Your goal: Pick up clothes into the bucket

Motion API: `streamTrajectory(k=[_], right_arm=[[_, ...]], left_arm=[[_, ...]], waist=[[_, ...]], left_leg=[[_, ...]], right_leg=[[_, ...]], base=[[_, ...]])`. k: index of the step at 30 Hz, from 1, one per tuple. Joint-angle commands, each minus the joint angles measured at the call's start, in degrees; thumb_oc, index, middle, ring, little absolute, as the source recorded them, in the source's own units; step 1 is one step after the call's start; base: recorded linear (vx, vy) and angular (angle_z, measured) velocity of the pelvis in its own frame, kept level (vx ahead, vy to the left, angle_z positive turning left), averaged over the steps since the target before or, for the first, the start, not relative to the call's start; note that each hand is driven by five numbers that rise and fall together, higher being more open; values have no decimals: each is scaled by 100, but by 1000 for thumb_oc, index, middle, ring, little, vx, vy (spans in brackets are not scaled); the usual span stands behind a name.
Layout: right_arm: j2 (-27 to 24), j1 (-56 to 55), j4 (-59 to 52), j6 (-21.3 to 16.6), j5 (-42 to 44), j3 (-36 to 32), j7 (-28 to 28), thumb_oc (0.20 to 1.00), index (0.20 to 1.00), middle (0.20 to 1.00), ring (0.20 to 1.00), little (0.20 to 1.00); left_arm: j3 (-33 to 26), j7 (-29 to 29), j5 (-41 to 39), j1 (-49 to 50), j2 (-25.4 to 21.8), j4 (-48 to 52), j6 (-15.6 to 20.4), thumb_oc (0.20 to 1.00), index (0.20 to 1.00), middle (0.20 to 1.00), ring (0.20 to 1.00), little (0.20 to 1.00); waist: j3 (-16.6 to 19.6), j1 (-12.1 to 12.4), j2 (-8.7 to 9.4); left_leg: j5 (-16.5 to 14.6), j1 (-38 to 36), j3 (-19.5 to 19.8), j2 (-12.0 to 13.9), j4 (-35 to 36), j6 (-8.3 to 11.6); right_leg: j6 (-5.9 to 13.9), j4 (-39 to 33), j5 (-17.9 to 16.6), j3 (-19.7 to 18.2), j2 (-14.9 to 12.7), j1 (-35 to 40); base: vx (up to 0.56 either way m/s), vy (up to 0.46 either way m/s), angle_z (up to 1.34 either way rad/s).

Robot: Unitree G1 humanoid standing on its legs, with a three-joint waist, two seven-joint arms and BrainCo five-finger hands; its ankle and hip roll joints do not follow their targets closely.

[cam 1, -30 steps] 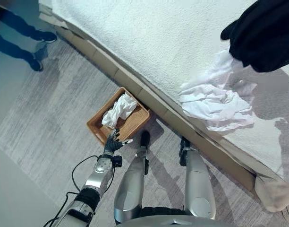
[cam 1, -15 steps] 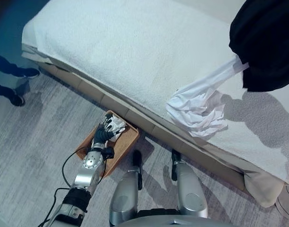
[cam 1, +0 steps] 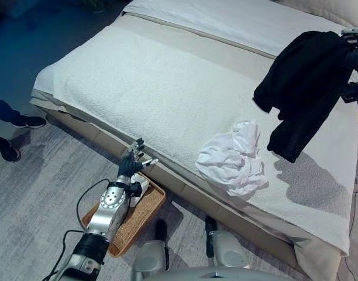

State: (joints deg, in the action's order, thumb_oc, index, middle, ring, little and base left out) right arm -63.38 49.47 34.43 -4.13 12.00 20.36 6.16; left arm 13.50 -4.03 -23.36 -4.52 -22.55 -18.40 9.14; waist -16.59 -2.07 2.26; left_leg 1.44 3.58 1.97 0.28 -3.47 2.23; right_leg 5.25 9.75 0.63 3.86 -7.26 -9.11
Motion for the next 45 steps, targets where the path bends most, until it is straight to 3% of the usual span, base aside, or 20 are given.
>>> streamTrajectory(k=[1, 8, 15, 24, 29, 36, 45], right_arm=[[-67, 583, 23, -205, 88, 44, 93, 200, 200, 200, 200, 200], [5, 396, -20, -214, -42, -111, 153, 200, 200, 200, 200, 200], [276, -74, -716, -305, 69, -365, 74, 200, 200, 200, 200, 200], [854, -327, -1904, -354, 827, -195, -403, 200, 200, 200, 200, 200], [1085, -266, -2566, -353, 1265, 26, -655, 200, 200, 200, 200, 200], [1263, -197, -3339, -333, 1527, 380, -919, 200, 200, 200, 200, 200], [1415, -26, -3817, -372, 1790, 734, -1030, 200, 200, 200, 200, 200]], left_arm=[[15, 56, 35, 291, -81, 9, 134, 1000, 1000, 1000, 1000, 1000], [-36, 57, 104, 352, -94, 24, 127, 1000, 1000, 1000, 1000, 1000], [-66, -75, 335, -234, -384, 766, 181, 1000, 1000, 1000, 1000, 1000], [743, -236, 626, -2070, -273, 610, 100, 1000, 1000, 1000, 1000, 1000], [1130, -378, 653, -2869, 71, 30, -3, 1000, 1000, 1000, 1000, 1000], [1682, -190, 125, -3483, 359, -302, -127, 1000, 1000, 1000, 1000, 1000], [2604, 407, -1282, -3784, 798, -435, -397, 1000, 1000, 1000, 1000, 1000]], waist=[[454, 159, 199], [483, 189, 183], [609, 137, 202], [874, -89, 226], [980, -200, 232], [1037, -302, 193], [1118, -375, 119]], left_leg=[[-514, 268, 107, -65, -556, 114], [-510, 282, 155, -88, -581, 101], [-559, 180, 153, -96, -581, 101], [-607, -118, 40, -69, -441, 85], [-590, -236, -43, -46, -353, 76], [-576, -348, -96, -32, -295, 54], [-554, -422, -93, -35, -242, 49]], right_leg=[[205, 58, 161, 216, -124, 201], [214, 49, 162, 234, -157, 241], [237, 22, 195, 258, -189, 384], [265, -116, 198, 205, -190, 647], [282, -184, 169, 182, -190, 717], [301, -205, 152, 159, -188, 793], [321, -218, 146, 185, -214, 859]], base=[[0, 0, 0], [1, 10, 5], [19, 6, 5], [29, 6, -2], [16, 2, -12], [8, 1, -5], [1, 0, 0]])
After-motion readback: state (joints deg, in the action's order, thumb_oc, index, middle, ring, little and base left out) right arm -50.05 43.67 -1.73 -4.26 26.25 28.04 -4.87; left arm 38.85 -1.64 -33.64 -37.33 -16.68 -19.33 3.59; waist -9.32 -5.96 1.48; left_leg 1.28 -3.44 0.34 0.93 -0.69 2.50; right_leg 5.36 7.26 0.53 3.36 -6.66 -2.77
